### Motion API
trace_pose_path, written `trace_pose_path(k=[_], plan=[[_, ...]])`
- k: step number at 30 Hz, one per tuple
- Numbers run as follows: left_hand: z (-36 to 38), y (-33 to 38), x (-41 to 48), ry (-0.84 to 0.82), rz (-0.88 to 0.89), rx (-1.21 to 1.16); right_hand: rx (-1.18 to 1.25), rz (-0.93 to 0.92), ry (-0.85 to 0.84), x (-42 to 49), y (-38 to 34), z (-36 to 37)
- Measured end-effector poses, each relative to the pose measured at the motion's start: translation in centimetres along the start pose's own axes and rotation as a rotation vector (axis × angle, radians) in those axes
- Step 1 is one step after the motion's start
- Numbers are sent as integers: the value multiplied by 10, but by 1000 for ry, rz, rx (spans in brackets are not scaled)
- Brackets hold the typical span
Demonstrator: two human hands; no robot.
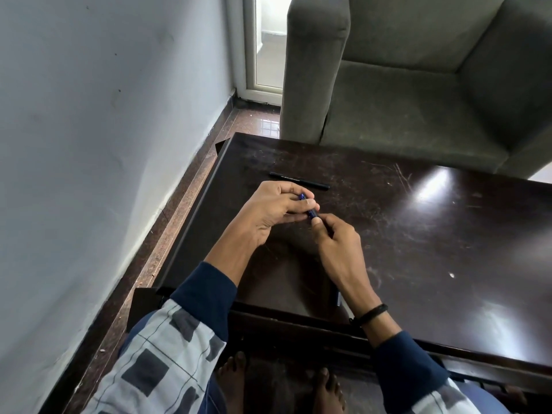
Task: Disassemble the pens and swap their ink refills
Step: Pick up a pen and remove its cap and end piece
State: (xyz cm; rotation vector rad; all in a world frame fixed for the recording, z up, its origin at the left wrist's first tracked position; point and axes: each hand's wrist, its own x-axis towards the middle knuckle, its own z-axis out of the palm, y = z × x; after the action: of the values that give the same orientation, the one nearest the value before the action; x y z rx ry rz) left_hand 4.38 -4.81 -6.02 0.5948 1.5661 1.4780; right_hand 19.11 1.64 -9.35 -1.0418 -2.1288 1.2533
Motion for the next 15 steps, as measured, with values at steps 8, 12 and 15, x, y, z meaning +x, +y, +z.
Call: trace_pose_path(k=[8, 12, 15], plan=[[1, 3, -3, -7, 1, -16, -76, 2, 44, -3, -3, 1], [0, 5, -4, -5, 9, -32, -72, 3, 54, -3, -2, 1], [0, 3, -3, 25, 10, -31, -91, 42, 4, -1, -2, 1]])
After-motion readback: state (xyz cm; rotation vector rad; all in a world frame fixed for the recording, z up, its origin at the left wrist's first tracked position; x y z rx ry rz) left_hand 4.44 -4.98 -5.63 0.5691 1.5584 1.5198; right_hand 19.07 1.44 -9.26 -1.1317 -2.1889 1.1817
